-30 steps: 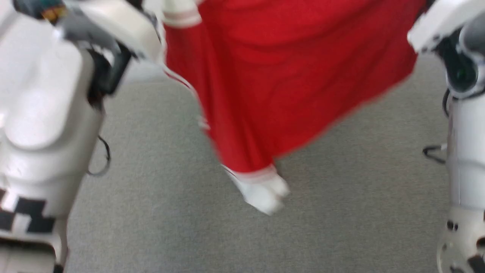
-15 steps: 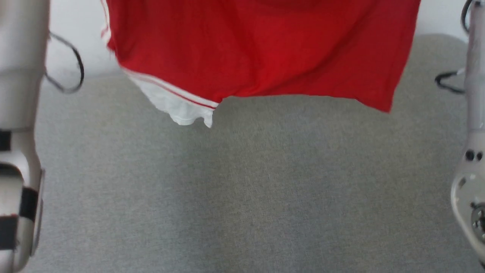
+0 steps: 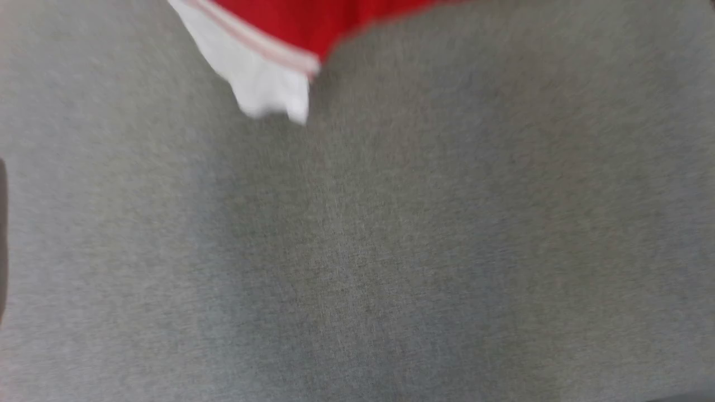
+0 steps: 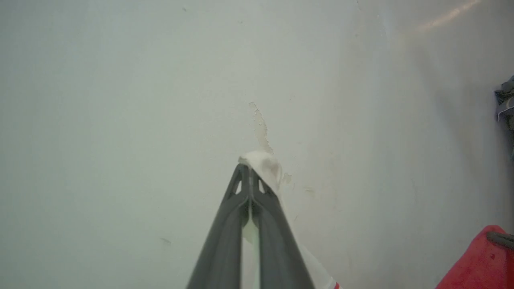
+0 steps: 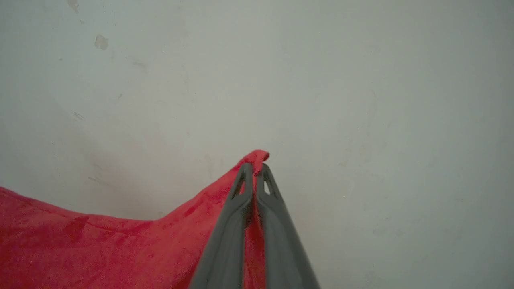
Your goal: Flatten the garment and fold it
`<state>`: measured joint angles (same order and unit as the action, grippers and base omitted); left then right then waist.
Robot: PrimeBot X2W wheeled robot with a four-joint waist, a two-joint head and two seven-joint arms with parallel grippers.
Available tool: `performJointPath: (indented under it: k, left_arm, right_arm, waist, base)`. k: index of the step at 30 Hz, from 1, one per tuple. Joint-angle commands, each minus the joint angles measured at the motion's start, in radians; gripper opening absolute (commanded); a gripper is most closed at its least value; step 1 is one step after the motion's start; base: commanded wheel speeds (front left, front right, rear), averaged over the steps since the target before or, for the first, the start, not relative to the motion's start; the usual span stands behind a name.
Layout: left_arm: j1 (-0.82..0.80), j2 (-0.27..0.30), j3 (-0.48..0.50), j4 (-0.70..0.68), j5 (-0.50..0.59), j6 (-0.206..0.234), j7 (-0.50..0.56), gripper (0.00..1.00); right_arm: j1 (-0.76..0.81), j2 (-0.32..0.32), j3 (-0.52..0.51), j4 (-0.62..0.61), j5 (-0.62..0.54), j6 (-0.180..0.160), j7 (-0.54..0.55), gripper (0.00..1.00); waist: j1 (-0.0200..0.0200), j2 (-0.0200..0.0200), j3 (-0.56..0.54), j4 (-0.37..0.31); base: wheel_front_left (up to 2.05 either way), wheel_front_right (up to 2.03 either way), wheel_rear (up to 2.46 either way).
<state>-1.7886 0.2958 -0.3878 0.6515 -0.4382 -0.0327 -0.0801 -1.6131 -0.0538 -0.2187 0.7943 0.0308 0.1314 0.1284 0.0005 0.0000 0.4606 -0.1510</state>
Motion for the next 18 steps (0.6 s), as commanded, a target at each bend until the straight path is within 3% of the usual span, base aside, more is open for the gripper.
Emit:
performJointPath:
  k: [1, 6, 11, 18]
  left_arm:
    - [-0.022, -0.003, 0.008, 0.005, 0.005, 0.006, -0.028, 0.00]
    - [-0.046, -0.012, 0.024, 0.014, 0.002, -0.007, -0.140, 0.00]
    - [0.016, -0.009, 0.042, 0.016, 0.001, -0.028, -0.177, 0.00]
    - [0.185, 0.008, 0.073, -0.080, -0.009, -0.076, -0.181, 0.00]
  right_arm:
    - [-0.018, 0.003, -0.008, 0.005, -0.023, -0.001, -0.019, 0.00]
    - [-0.052, 0.003, -0.051, -0.008, -0.122, -0.001, -0.089, 0.00]
    - [-0.041, 0.003, -0.075, 0.005, -0.185, -0.001, -0.151, 0.00]
    - [0.026, 0.004, 0.017, 0.089, -0.148, -0.001, -0.238, 0.00]
  waist:
    - [-0.0005, 0.0000, 0.185, -0.004]
    - [-0.0005, 0.0000, 0.276, 0.023]
    - [-0.0005, 0.0000, 0.327, 0.040]
    - [-0.0005, 0.0000, 0.318, 0.039]
  base:
    - [0.00, 0.00, 0.00]
    - [0.00, 0.00, 0.00]
    - [0.00, 0.00, 0.00]
    - [0.00, 0.00, 0.00]
